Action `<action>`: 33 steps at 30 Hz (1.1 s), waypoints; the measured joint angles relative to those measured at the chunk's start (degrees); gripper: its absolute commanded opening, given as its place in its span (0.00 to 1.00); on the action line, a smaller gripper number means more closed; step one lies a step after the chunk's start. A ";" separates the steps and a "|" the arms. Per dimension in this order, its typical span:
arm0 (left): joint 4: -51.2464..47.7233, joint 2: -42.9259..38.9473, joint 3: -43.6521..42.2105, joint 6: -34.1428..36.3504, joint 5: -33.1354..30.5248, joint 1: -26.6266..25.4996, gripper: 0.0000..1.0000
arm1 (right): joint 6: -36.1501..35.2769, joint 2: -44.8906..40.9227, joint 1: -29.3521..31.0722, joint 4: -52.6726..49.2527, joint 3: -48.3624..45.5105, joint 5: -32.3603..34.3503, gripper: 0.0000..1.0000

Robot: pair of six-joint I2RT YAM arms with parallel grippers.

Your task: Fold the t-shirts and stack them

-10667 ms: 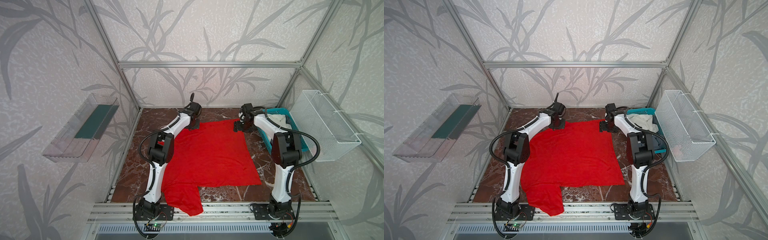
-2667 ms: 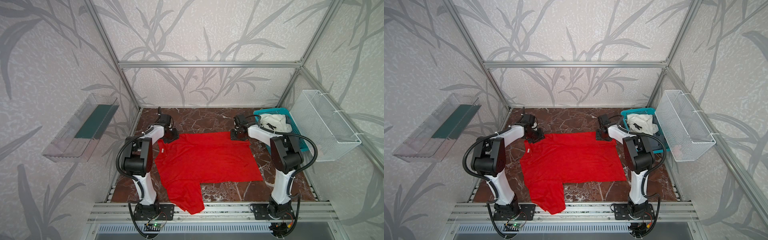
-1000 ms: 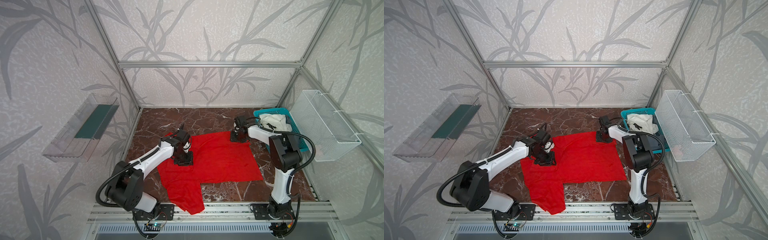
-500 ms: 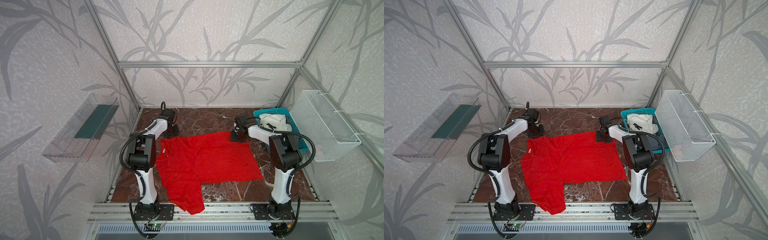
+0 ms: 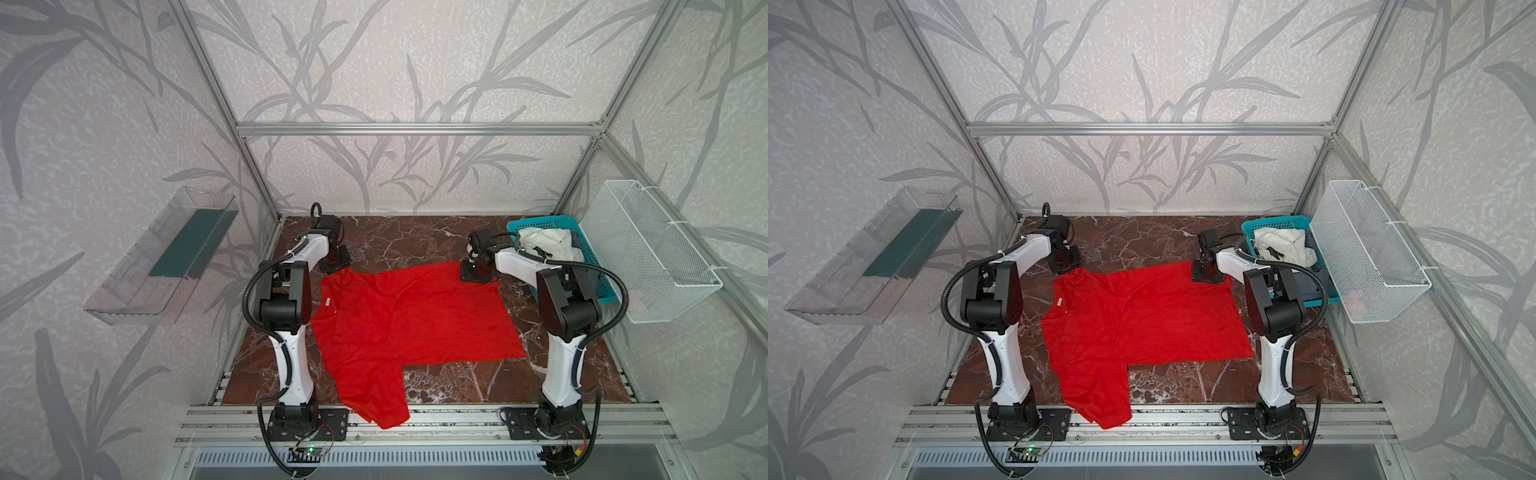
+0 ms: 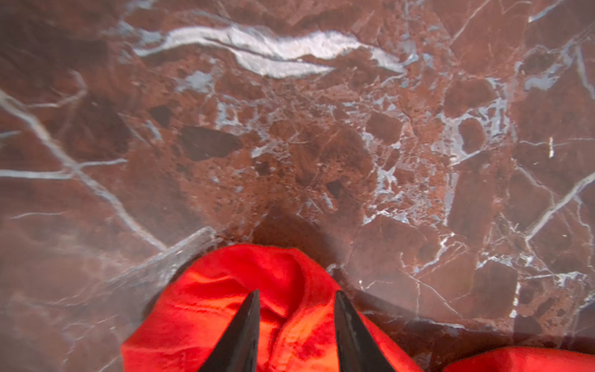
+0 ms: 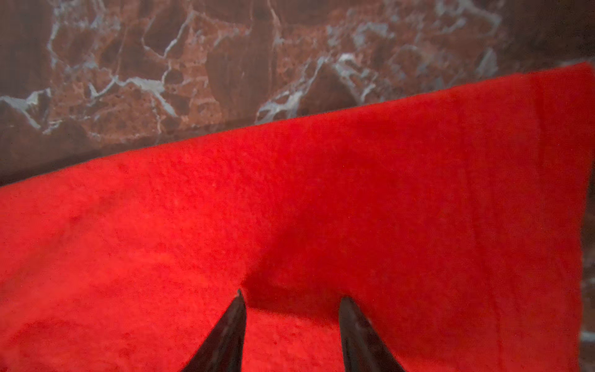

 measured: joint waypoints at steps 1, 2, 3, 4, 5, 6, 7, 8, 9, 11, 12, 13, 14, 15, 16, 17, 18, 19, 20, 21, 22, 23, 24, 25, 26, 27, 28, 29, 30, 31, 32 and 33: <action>0.26 0.46 0.26 -0.26 0.44 0.00 0.35 | -0.07 0.07 0.00 -0.13 0.11 -0.04 0.49; 0.39 0.96 0.66 -0.55 0.94 0.00 0.24 | -0.13 0.17 0.00 -0.31 0.26 -0.07 0.49; 0.68 1.57 0.98 -0.76 1.46 0.07 0.15 | -0.15 0.22 0.00 -0.35 0.37 -0.07 0.49; 1.01 1.84 0.98 -1.11 1.75 0.13 0.08 | -0.17 0.24 0.00 -0.37 0.37 -0.04 0.49; 1.14 2.03 0.98 -1.42 1.99 0.28 0.00 | -0.17 0.26 -0.04 -0.39 0.42 -0.07 0.49; 1.18 2.03 0.98 -1.60 2.03 0.31 0.00 | -0.20 0.28 -0.15 -0.46 0.46 -0.09 0.48; 1.33 2.03 0.96 -2.73 1.70 0.33 0.00 | -0.07 0.31 -0.33 -0.57 0.52 -0.09 0.48; 1.75 1.70 0.59 -2.86 1.44 0.39 0.00 | 0.15 0.35 -0.57 -0.66 0.57 -0.22 0.48; 2.43 1.16 -0.26 -3.19 1.11 0.52 0.00 | 0.24 0.39 -0.76 -0.68 0.61 -0.20 0.48; 4.13 -1.51 -4.20 -4.24 -0.33 0.98 0.00 | 0.57 0.57 -1.31 -0.76 0.79 -0.17 0.47; 4.92 -2.93 -6.19 -4.63 -1.01 1.25 0.00 | 0.76 0.59 -1.60 -0.83 0.87 -0.17 0.47; 5.79 -4.94 -8.85 -5.31 -2.01 1.62 0.00 | 0.98 0.61 -1.90 -0.90 0.92 -0.15 0.46; 6.43 -6.78 -11.15 -5.86 -3.04 1.97 0.00 | 1.29 0.63 -2.19 -1.07 1.01 -0.11 0.46; 6.88 -8.28 -12.85 -6.36 -3.91 2.32 0.00 | 1.51 0.70 -2.38 -1.20 1.09 -0.07 0.45; 7.41 -9.62 -14.25 -6.93 -4.83 2.64 0.00 | 1.75 0.83 -2.56 -1.49 1.31 -0.04 0.45; 7.80 -10.43 -15.08 -7.41 -5.60 2.95 0.00 | 1.99 0.94 -2.62 -1.73 1.55 0.00 0.45; 8.20 -10.91 -15.50 -7.89 -6.27 3.19 0.00 | 2.12 0.98 -2.62 -1.88 1.66 0.09 0.44; 8.74 -11.13 -15.78 -8.33 -6.95 3.43 0.00 | 2.34 1.03 -2.62 -1.97 1.73 0.24 0.44; 9.11 -11.13 -15.82 -8.70 -7.54 3.58 0.07 | 2.49 1.03 -2.60 -2.03 1.75 0.31 0.44; 9.42 -11.10 -15.85 -8.81 -7.80 3.69 0.14 | 2.60 1.03 -2.60 -2.03 1.75 0.33 0.44; 9.60 -11.08 -15.85 -8.83 -7.98 3.80 0.20 | 2.73 1.03 -2.60 -2.01 1.75 0.35 0.44; 9.70 -11.08 -15.82 -8.87 -8.35 3.87 0.22 | 2.71 1.03 -2.58 -1.99 1.75 0.37 0.44; 9.66 -11.02 -15.65 -8.59 -8.57 4.00 0.23 | 2.69 1.03 -2.56 -1.99 1.75 0.48 0.44; 9.55 -10.88 -15.26 -8.52 -8.76 4.20 0.23 | 2.67 1.01 -2.49 -1.99 1.75 0.72 0.44; 9.62 -10.86 -14.95 -8.35 -8.94 4.31 0.24 | 2.60 0.94 -2.38 -2.01 1.73 1.05 0.45; 9.73 -10.86 -14.82 -8.24 -9.09 4.46 0.24 | 2.47 0.90 -2.29 -2.05 1.73 1.36 0.45; 9.81 -11.04 -14.78 -8.17 -9.20 4.48 0.26 | 2.40 0.85 -2.14 -2.19 1.73 1.75 0.45; 9.79 -11.17 -14.78 -8.04 -9.18 4.48 0.28 | 2.23 0.81 -2.01 -2.36 1.73 2.03 0.45; 9.84 -11.30 -14.80 -7.80 -8.94 4.44 0.28 | 2.01 0.79 -1.86 -2.69 1.77 2.27 0.45; 10.01 -11.54 -14.82 -7.54 -8.46 4.39 0.28 | 1.81 0.79 -1.66 -3.30 2.01 2.45 0.45; 10.34 -11.82 -14.82 -7.15 -7.69 4.22 0.28 | 1.64 0.79 -1.40 -3.93 2.36 2.60 0.45; 10.71 -12.13 -14.82 -6.84 -6.84 3.91 0.28 | 1.57 0.79 -1.18 -4.59 2.69 2.69 0.45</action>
